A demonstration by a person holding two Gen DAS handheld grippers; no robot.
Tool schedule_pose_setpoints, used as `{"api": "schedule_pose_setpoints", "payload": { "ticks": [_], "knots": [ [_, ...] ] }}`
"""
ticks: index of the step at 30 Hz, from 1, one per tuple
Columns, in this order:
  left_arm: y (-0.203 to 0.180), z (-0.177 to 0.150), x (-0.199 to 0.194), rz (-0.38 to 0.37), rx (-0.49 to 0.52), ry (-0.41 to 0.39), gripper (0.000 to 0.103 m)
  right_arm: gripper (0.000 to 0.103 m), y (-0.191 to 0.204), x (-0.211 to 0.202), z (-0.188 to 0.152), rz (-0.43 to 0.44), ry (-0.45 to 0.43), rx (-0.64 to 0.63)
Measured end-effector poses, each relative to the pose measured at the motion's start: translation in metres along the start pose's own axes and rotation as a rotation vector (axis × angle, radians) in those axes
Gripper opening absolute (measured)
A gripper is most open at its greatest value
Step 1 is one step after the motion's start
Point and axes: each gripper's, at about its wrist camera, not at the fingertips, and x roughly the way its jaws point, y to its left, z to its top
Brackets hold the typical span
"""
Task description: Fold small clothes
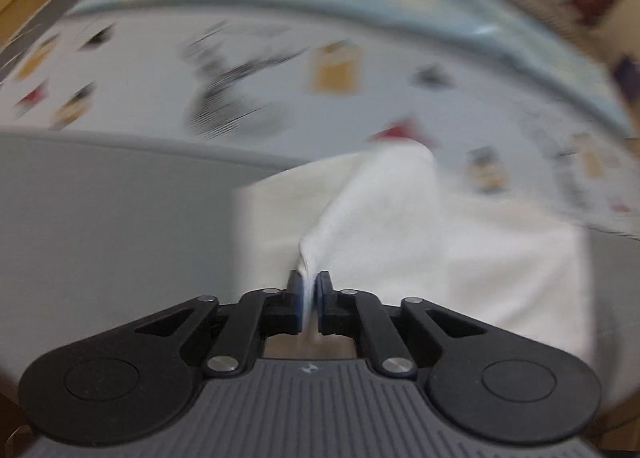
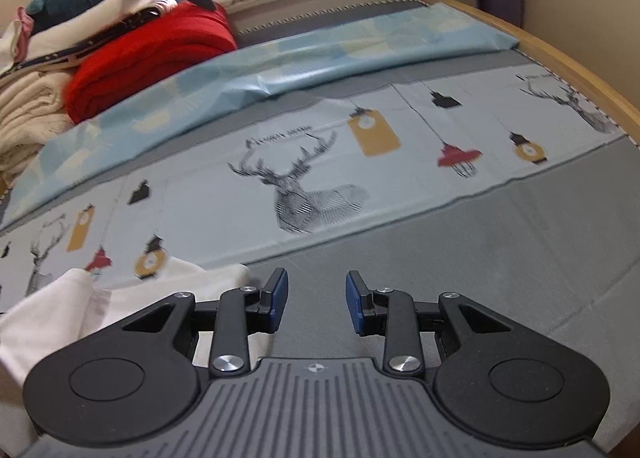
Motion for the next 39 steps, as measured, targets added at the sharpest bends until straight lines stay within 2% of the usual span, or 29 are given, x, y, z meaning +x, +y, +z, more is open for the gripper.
{"api": "schedule_pose_setpoints", "payload": {
  "ticks": [2, 3, 5, 7, 8, 10, 11, 14, 16, 18, 20, 22, 23, 26, 28, 31, 32, 33, 35, 37, 39],
  "knots": [
    [0.024, 0.003, 0.009, 0.045, -0.023, 0.019, 0.009, 0.033, 0.012, 0.0, 0.0, 0.013, -0.002, -0.015],
    [0.032, 0.005, 0.012, 0.032, -0.044, 0.018, 0.009, 0.033, 0.018, 0.001, 0.0, 0.017, -0.002, -0.022],
    [0.041, 0.009, 0.02, -0.035, -0.096, 0.013, 0.023, 0.033, 0.029, 0.004, -0.002, 0.021, 0.004, -0.039],
    [0.043, 0.013, 0.031, -0.068, -0.124, 0.007, 0.032, 0.033, 0.037, 0.008, -0.004, 0.02, 0.014, -0.05],
    [0.043, 0.013, 0.038, -0.094, -0.134, -0.006, 0.042, 0.033, 0.04, 0.011, -0.005, 0.018, 0.02, -0.053],
    [0.044, 0.011, 0.058, -0.134, -0.172, 0.025, 0.052, 0.033, 0.045, 0.016, -0.007, 0.012, 0.032, -0.059],
    [0.044, 0.011, 0.068, -0.142, -0.18, 0.044, 0.052, 0.033, 0.047, 0.018, -0.009, 0.009, 0.038, -0.062],
    [0.05, 0.01, 0.083, -0.163, -0.236, 0.029, 0.052, 0.033, 0.05, 0.023, -0.01, 0.003, 0.049, -0.071],
    [0.054, 0.016, 0.084, -0.242, -0.274, 0.003, 0.051, 0.033, 0.051, 0.026, -0.011, -0.003, 0.054, -0.077],
    [0.054, 0.021, 0.08, -0.356, -0.278, -0.023, 0.051, 0.033, 0.052, 0.029, -0.01, -0.007, 0.059, -0.079],
    [0.05, 0.02, 0.089, -0.43, -0.266, 0.037, 0.051, 0.033, 0.052, 0.032, -0.009, -0.011, 0.06, -0.084],
    [0.042, 0.018, 0.105, -0.444, -0.246, 0.116, 0.051, 0.033, 0.053, 0.034, -0.009, -0.016, 0.063, -0.086],
    [0.039, 0.018, 0.109, -0.446, -0.233, 0.125, 0.051, 0.033, 0.053, 0.035, -0.009, -0.018, 0.065, -0.083],
    [0.035, 0.023, 0.114, -0.498, -0.227, 0.094, 0.051, 0.033, 0.054, 0.038, -0.009, -0.023, 0.069, -0.09],
    [0.042, 0.031, 0.107, -0.535, -0.266, -0.001, 0.051, 0.033, 0.054, 0.039, -0.01, -0.03, 0.071, -0.092],
    [0.067, 0.037, 0.078, -0.524, -0.394, -0.259, 0.05, 0.033, 0.054, 0.04, -0.01, -0.034, 0.071, -0.088],
    [0.075, 0.036, 0.067, -0.498, -0.425, -0.327, 0.05, 0.033, 0.055, 0.041, -0.009, -0.034, 0.07, -0.088],
    [0.079, 0.036, 0.061, -0.468, -0.434, -0.354, 0.05, 0.033, 0.056, 0.041, -0.009, -0.033, 0.068, -0.089],
    [0.08, 0.036, 0.062, -0.409, -0.432, -0.311, 0.05, 0.033, 0.057, 0.041, -0.01, -0.032, 0.068, -0.093],
    [0.076, 0.034, 0.067, -0.387, -0.413, -0.269, 0.05, 0.033, 0.059, 0.042, -0.01, -0.031, 0.071, -0.097],
    [0.075, 0.035, 0.074, -0.362, -0.386, -0.193, 0.052, 0.033, 0.06, 0.042, -0.01, -0.029, 0.071, -0.101]
  ]
}}
